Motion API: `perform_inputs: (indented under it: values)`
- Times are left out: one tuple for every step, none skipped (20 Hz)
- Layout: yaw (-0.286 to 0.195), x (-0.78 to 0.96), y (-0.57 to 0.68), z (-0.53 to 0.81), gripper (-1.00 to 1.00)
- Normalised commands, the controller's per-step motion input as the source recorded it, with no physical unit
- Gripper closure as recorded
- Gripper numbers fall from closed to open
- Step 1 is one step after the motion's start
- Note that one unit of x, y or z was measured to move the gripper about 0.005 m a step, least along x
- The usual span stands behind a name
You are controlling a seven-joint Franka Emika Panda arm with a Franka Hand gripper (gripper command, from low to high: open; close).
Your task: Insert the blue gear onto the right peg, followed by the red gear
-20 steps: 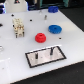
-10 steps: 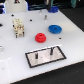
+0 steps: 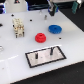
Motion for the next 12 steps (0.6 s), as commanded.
perform_inputs:
  values:
    - [0.000,-0.25,0.20,-0.53,-1.00]
    - [0.000,-0.25,0.19,-0.53,-1.00]
    - [0.000,-0.26,0.17,-0.53,-1.00]
    - [0.000,-0.25,0.11,-0.55,-1.00]
    - [0.000,-0.26,0.10,-0.55,-1.00]
    - [0.000,-0.27,0.06,-0.54,-1.00]
    - [0.000,-0.27,0.02,-0.53,-1.00]
    - [0.000,-0.27,0.00,-0.52,-1.00]
    - [0.000,-0.28,0.00,-0.52,-1.00]
    - [0.000,-0.28,-0.01,-0.52,-1.00]
    - [0.000,-0.30,-0.02,-0.52,-1.00]
    - [0.000,-0.32,-0.05,-0.51,-1.00]
